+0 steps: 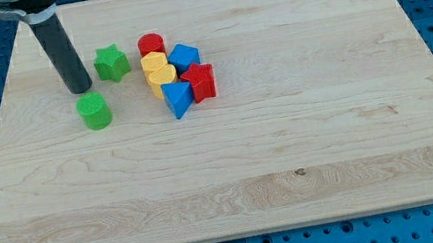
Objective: Push the yellow hexagon into the blue cube
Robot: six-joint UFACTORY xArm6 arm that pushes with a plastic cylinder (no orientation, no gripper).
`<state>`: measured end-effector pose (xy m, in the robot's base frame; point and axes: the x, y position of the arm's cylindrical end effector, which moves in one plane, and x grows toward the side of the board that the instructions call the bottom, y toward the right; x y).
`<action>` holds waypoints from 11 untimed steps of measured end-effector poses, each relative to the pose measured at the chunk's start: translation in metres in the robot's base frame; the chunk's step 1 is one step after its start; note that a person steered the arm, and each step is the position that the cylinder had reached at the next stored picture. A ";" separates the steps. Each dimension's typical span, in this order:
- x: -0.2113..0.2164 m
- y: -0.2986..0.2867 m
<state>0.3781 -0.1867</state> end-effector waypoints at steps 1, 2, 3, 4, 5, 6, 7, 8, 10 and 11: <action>-0.017 0.000; -0.026 -0.001; -0.031 -0.004; -0.006 0.000; 0.004 0.018; 0.010 0.035; 0.013 0.053; 0.013 0.076; -0.011 0.097; -0.014 0.093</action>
